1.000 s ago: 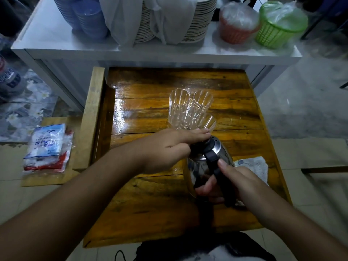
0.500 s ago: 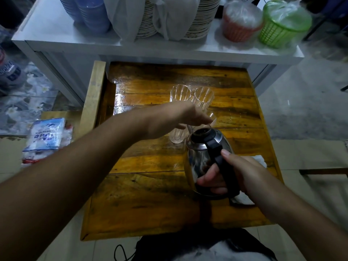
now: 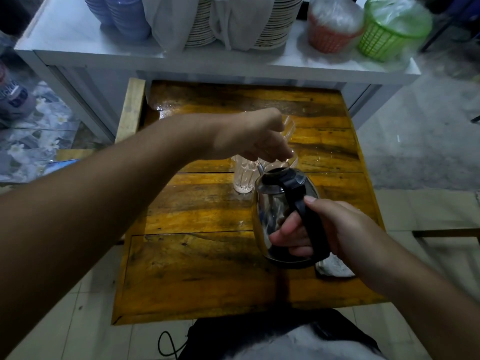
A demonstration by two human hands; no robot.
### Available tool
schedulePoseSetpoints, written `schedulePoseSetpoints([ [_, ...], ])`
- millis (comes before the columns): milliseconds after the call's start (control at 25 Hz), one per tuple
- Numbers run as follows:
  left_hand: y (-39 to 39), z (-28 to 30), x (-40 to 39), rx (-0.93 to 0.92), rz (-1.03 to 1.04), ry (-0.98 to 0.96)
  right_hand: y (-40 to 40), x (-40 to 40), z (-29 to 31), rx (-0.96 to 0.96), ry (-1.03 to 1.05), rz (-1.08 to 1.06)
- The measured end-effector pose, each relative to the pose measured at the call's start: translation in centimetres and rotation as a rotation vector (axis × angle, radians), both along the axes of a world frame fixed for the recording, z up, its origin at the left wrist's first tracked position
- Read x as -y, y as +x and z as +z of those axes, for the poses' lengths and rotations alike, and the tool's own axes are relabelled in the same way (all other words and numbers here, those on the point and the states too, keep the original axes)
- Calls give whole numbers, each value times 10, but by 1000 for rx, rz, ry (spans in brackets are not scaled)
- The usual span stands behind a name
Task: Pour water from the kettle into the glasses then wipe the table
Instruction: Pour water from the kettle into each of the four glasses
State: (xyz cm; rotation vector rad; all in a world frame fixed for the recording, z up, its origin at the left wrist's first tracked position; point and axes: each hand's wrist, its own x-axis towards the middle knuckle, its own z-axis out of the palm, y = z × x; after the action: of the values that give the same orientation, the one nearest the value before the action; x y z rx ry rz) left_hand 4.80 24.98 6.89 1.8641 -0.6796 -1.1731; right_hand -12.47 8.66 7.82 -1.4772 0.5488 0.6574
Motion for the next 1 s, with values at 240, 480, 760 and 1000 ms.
schedulePoseSetpoints([
  [240,0,13,7,61,-76,99,1,2,1,-15,6,9],
  [480,3,11,17,19,-48,138,2,4,3,-12,5,28],
  [760,0,14,17,28,-43,141,1,3,8,-9,9,33],
  [1000,-2,15,18,24,-37,153,-1,6,8,5,10,33],
])
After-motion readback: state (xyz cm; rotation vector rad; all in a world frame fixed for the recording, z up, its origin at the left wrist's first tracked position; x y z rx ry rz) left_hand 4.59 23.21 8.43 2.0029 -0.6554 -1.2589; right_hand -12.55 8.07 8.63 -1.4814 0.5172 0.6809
